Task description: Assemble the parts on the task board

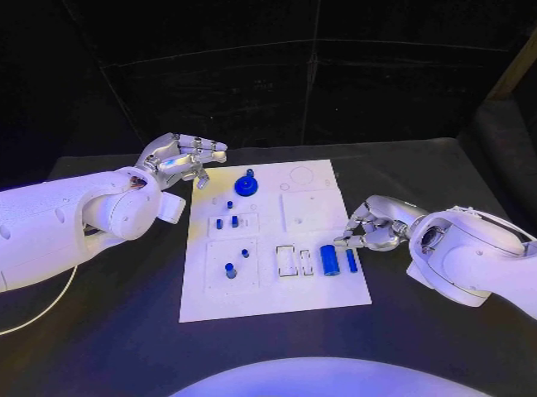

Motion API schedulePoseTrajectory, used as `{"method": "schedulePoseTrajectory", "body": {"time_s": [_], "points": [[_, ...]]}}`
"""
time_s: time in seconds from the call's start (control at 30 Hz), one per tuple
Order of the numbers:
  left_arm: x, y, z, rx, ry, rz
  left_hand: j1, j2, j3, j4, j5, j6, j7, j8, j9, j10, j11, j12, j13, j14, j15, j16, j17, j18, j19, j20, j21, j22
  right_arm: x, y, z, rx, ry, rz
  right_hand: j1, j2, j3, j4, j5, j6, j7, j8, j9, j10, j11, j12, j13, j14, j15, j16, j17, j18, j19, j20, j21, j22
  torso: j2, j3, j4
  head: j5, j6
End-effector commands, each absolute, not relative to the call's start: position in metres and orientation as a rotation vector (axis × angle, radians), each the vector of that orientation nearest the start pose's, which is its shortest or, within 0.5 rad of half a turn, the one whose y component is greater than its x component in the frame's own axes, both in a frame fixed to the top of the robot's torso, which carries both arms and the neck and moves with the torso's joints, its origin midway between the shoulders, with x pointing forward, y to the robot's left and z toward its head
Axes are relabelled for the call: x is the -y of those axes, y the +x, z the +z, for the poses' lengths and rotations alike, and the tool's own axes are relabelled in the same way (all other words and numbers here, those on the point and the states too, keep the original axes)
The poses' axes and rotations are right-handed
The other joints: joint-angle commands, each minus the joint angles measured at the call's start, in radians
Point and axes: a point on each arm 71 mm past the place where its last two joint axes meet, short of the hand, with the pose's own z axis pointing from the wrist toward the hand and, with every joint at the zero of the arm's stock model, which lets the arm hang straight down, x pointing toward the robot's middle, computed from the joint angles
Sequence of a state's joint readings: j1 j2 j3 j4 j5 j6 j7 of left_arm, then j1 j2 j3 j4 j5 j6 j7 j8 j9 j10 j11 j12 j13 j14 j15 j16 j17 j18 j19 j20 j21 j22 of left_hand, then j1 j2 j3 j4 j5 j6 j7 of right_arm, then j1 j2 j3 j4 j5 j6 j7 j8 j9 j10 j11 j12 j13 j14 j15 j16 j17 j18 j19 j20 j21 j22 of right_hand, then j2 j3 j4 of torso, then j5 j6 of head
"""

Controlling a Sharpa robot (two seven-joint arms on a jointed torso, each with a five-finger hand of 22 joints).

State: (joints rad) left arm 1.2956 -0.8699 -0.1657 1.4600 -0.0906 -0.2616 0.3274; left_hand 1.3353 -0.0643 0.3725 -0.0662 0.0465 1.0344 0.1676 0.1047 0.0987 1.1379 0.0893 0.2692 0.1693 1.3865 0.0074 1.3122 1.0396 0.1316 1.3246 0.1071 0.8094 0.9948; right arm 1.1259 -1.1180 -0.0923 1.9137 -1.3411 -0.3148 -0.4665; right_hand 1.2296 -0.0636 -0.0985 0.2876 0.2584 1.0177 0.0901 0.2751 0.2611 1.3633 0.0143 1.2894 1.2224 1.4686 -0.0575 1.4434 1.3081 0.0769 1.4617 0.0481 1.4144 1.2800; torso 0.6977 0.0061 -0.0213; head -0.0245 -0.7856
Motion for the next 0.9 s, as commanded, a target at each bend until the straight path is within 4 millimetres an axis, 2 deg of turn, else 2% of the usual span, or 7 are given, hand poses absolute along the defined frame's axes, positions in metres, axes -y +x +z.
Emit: {"method": "schedulePoseTrajectory", "body": {"time_s": [0.03,0.2,0.43,0.53,0.67,0.8,0.9], "points": [[-0.239,0.500,-0.182,-1.546,-1.001,-1.418,0.001,0.007,-0.003,0.000,0.002,-0.007,0.002,0.005,-0.001,-0.004,-0.001,0.003,0.001,-0.008,-0.001,-0.006,-0.001,0.018,-0.006,-0.001,-0.004,-0.001,0.235,0.386,-0.218,-2.012,0.118,0.420,-0.019,0.003,-0.018,0.001,-0.009,-0.011,0.002,0.008,0.012,0.001,0.000,0.004,0.006,0.063,0.000,0.007,0.046,-0.019,0.008,0.003,0.006,0.004,0.001,0.0000,0.0018,0.000,-0.001],[-0.240,0.500,-0.182,-1.546,-1.002,-1.417,0.001,0.007,-0.003,0.000,0.002,-0.007,0.002,0.005,-0.001,-0.004,-0.001,0.003,0.001,-0.008,-0.001,-0.006,-0.001,0.018,-0.006,-0.001,-0.004,-0.001,0.229,0.384,-0.223,-2.030,0.103,0.431,-0.030,0.003,-0.040,0.002,-0.013,-0.016,0.002,0.017,0.028,0.000,0.000,0.007,0.016,0.063,0.001,0.010,0.050,-0.020,0.008,0.003,0.008,0.008,0.000,-0.0004,-0.0014,0.004,-0.002],[-0.240,0.500,-0.183,-1.555,-1.005,-1.417,-0.001,0.008,-0.004,0.001,0.002,-0.007,0.002,0.006,-0.001,-0.004,-0.001,0.005,0.002,-0.008,0.000,-0.005,-0.001,0.018,-0.006,-0.001,-0.004,-0.001,0.220,0.383,-0.230,-2.037,0.097,0.454,-0.045,0.005,-0.061,0.003,-0.008,-0.019,0.001,0.030,0.048,0.009,0.000,0.023,0.041,0.063,0.002,0.012,0.054,-0.021,0.008,0.005,0.010,0.013,0.000,-0.0004,0.0000,0.004,-0.004],[-0.240,0.500,-0.183,-1.556,-1.005,-1.416,-0.002,0.010,-0.005,0.003,0.002,-0.007,0.002,0.007,-0.001,-0.005,0.000,0.006,0.002,-0.008,0.000,-0.005,-0.002,0.018,-0.006,-0.001,-0.004,-0.001,0.216,0.382,-0.234,-2.045,0.090,0.462,-0.043,0.004,-0.063,0.002,-0.008,-0.019,0.001,0.033,0.052,0.011,0.000,0.026,0.045,0.064,0.001,0.014,0.057,-0.021,0.008,0.005,0.011,0.015,0.001,-0.0003,0.0003,0.004,-0.004],[-0.239,0.500,-0.183,-1.559,-1.005,-1.418,-0.005,0.011,-0.007,0.005,0.002,-0.006,0.002,0.008,-0.001,-0.006,0.000,0.008,0.003,-0.008,0.000,-0.005,-0.002,0.018,-0.006,-0.001,-0.005,-0.001,0.212,0.380,-0.240,-2.049,0.068,0.462,-0.039,0.002,-0.065,0.000,-0.008,-0.021,0.001,0.035,0.055,0.011,0.000,0.027,0.048,0.064,0.001,0.016,0.061,-0.021,0.008,0.005,0.012,0.017,0.001,-0.0020,0.0009,0.002,-0.004],[-0.240,0.500,-0.183,-1.559,-1.006,-1.416,-0.007,0.011,-0.009,0.007,0.002,-0.007,0.002,0.009,-0.001,-0.007,0.000,0.009,0.003,-0.009,0.000,-0.005,-0.003,0.018,-0.006,-0.001,-0.005,-0.001,0.208,0.381,-0.244,-2.047,0.049,0.457,-0.030,0.000,-0.069,-0.001,-0.010,-0.026,0.001,0.038,0.062,0.012,0.000,0.030,0.053,0.065,0.002,0.017,0.064,-0.022,0.009,0.005,0.014,0.019,0.001,-0.0004,-0.0013,0.006,-0.005],[-0.240,0.500,-0.183,-1.559,-1.006,-1.416,-0.007,0.012,-0.009,0.007,0.002,-0.007,0.002,0.009,-0.001,-0.007,0.000,0.009,0.003,-0.009,0.000,-0.005,-0.003,0.018,-0.006,-0.001,-0.005,-0.001,0.207,0.382,-0.247,-2.046,0.040,0.450,-0.015,0.000,-0.071,-0.004,-0.013,-0.031,0.002,0.043,0.071,0.012,0.001,0.032,0.058,0.065,0.002,0.018,0.065,-0.022,0.008,0.005,0.013,0.019,0.001,-0.0009,-0.0015,0.006,-0.005]]}}
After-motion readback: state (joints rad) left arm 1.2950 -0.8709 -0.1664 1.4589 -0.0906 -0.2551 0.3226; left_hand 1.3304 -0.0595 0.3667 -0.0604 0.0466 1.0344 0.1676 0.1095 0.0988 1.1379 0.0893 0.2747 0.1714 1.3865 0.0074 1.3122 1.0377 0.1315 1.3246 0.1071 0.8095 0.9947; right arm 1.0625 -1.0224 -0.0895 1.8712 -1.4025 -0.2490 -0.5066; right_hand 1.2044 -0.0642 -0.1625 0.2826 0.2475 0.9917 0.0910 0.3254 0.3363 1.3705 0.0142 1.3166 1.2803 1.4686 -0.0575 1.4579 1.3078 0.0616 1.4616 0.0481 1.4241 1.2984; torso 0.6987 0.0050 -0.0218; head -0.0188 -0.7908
